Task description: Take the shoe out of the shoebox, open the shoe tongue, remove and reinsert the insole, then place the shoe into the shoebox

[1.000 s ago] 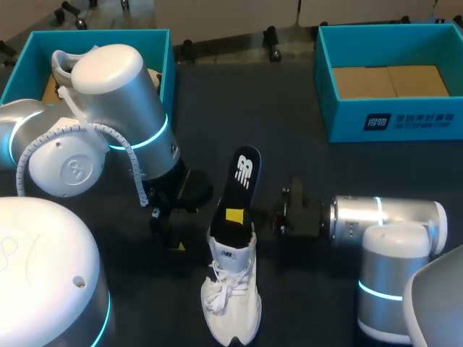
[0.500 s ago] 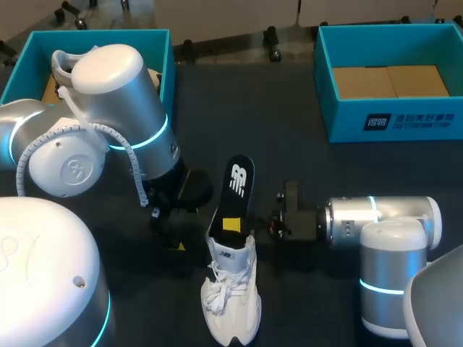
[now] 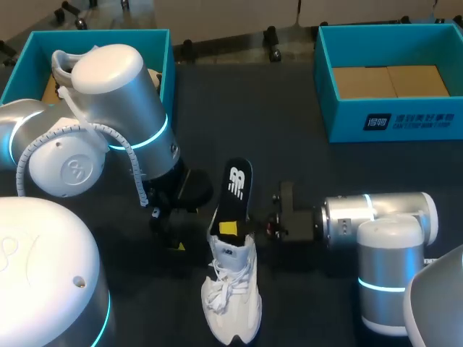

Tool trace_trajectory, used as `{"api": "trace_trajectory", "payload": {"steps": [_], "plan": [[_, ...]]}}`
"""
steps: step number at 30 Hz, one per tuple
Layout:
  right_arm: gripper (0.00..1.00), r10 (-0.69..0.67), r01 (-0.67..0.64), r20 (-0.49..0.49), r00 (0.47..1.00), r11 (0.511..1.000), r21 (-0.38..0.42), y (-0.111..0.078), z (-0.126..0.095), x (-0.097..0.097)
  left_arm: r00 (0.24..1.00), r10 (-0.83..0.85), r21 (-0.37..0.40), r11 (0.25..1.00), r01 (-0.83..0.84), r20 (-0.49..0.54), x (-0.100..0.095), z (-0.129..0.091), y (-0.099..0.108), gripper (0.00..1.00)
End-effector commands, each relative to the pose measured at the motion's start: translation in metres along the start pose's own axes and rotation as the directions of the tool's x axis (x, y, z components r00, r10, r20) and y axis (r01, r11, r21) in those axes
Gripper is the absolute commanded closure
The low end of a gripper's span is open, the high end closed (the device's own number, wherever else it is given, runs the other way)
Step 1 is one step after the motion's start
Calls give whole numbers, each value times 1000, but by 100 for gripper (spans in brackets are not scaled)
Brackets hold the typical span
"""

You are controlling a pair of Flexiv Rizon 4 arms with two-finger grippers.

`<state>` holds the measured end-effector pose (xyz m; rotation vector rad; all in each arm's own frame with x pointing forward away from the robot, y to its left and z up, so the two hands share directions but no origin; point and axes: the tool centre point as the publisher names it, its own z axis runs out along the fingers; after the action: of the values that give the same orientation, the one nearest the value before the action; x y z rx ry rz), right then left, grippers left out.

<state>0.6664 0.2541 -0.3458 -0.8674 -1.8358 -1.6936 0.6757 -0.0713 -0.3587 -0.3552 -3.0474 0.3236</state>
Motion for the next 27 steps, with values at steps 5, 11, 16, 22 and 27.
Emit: {"api": "trace_trajectory", "payload": {"steps": [5,11,16,22,27], "plan": [[85,-39,39,39,999,999,-9,8,2,10,1000,1,-1,1000,-1,1,0,1,0,0],[85,-64,66,52,997,997,-41,12,1,10,1000,1,-1,1000,-1,1,0,1,0,0],[76,-93,97,61,994,992,-80,13,-2,10,1000,1,-1,1000,-1,1,0,1,0,0],[80,-114,123,74,991,985,-119,14,-5,11,1000,1,-1,1000,-1,1,0,1,0,0],[78,-134,146,88,987,979,-141,16,-7,11,1000,1,-1,1000,-1,1,0,1,0,0]]}}
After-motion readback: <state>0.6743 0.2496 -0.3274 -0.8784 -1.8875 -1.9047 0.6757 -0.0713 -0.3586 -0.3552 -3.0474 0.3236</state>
